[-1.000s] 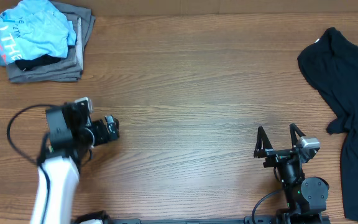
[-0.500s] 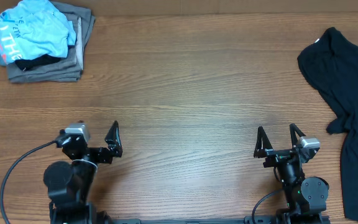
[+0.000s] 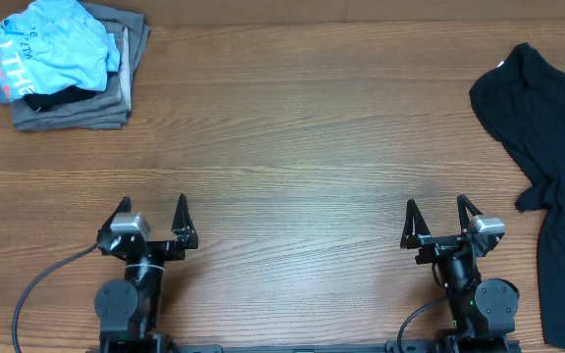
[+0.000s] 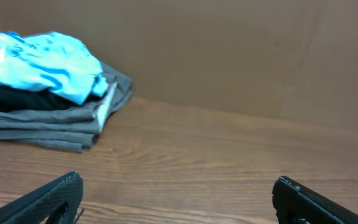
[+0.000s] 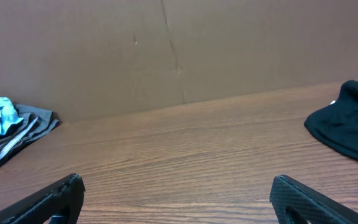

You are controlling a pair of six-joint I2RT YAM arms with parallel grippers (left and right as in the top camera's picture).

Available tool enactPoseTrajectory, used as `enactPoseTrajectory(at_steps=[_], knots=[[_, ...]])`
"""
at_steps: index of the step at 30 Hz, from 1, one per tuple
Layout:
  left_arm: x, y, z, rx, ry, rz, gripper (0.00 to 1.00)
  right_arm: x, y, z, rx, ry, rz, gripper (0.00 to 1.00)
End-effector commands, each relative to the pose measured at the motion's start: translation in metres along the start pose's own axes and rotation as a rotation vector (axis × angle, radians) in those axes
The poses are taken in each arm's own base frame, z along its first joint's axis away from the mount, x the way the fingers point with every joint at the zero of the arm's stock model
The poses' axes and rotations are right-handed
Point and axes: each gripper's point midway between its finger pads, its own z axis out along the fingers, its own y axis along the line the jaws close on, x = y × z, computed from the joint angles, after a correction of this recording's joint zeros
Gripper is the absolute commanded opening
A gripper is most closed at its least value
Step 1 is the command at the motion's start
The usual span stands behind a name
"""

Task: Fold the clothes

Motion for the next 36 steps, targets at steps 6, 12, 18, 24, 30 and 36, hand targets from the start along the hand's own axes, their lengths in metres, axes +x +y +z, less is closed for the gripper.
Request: enactPoseTrajectory(at_steps=[6, 12, 18, 24, 30, 36], knots=[[-0.010, 0.005, -0.010, -0.025, -0.083, 0.005, 1.00, 0.002, -0.001, 0.000, 0.005, -0.004, -0.007, 1.00], [0.022, 0.007, -0.009, -0.029, 0.048, 0.039, 1.00, 0.002, -0.001, 0.000, 0.005, -0.004, -0.007, 1.00], [0.022, 0.008, -0.009, -0.034, 0.048, 0.038, 1.00, 0.002, -0.001, 0.000, 0.005, -0.004, -0.007, 1.00], [0.022, 0.008, -0.009, -0.034, 0.048, 0.038, 1.00, 0.002, -0.001, 0.000, 0.005, -0.004, -0.007, 1.00], [0.022, 0.008, -0.009, -0.034, 0.048, 0.038, 1.00, 0.002, -0.001, 0.000, 0.005, -0.004, -0.007, 1.00], [0.022, 0.008, -0.009, -0.034, 0.048, 0.038, 1.00, 0.002, -0.001, 0.000, 0.005, -0.004, -0.007, 1.00]])
